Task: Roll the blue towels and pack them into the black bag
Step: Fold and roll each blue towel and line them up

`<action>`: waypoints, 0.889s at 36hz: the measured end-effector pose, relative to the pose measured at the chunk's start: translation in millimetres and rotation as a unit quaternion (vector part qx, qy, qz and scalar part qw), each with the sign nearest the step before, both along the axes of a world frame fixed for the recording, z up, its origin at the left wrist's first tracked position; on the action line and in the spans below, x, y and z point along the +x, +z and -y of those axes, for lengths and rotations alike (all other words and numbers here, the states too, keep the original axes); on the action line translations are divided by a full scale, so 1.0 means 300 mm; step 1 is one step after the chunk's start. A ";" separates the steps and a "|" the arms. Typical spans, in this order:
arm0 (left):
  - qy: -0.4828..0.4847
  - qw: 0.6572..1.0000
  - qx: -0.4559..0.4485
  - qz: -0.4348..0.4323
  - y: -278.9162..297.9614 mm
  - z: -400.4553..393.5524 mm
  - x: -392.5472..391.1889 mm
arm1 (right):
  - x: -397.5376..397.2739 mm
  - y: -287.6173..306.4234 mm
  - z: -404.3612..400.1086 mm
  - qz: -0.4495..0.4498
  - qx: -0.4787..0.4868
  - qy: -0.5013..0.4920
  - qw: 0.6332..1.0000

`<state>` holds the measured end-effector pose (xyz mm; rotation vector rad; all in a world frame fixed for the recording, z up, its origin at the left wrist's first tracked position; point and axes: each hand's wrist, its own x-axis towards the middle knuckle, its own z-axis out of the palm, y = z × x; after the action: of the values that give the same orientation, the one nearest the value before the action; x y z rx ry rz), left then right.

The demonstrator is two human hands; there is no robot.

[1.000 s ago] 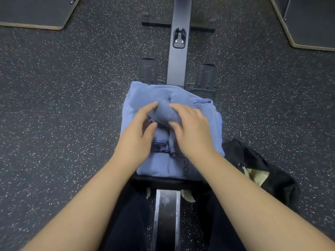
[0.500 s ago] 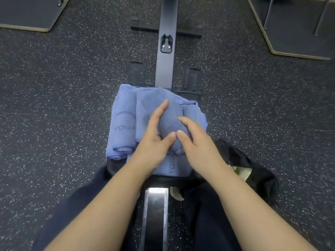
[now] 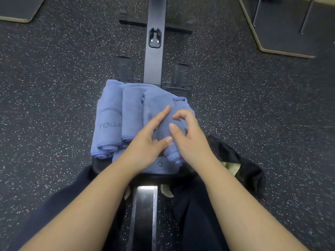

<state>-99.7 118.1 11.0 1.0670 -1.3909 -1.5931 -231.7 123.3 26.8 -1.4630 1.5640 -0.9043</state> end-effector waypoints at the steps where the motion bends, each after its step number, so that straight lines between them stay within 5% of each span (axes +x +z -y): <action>1: 0.009 1.000 -0.007 0.023 -0.001 0.003 -0.001 | -0.004 -0.005 0.005 -0.002 -0.009 -0.010 1.000; 4: 0.059 0.984 -0.086 0.147 -0.019 0.010 0.020 | -0.024 -0.025 0.022 -0.030 -0.030 -0.045 0.998; 8: 0.102 0.914 -0.226 0.321 -0.055 0.039 0.078 | -0.055 -0.055 0.046 -0.089 -0.038 -0.077 0.992; 14: 0.050 0.869 -0.167 0.464 -0.071 0.063 0.101 | -0.046 -0.091 0.075 -0.122 -0.022 -0.118 0.985; 20: -0.023 0.838 -0.143 0.526 -0.088 0.063 0.072 | -0.016 -0.128 0.121 -0.161 -0.032 -0.113 0.980; 32: -0.012 0.839 -0.138 0.527 -0.103 0.078 0.068 | 0.026 -0.165 0.158 -0.175 0.008 -0.080 0.981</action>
<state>-79.4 94.8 -20.0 1.8531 -2.2311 -0.6943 -224.0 75.9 -22.8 -1.5647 1.9646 -0.7477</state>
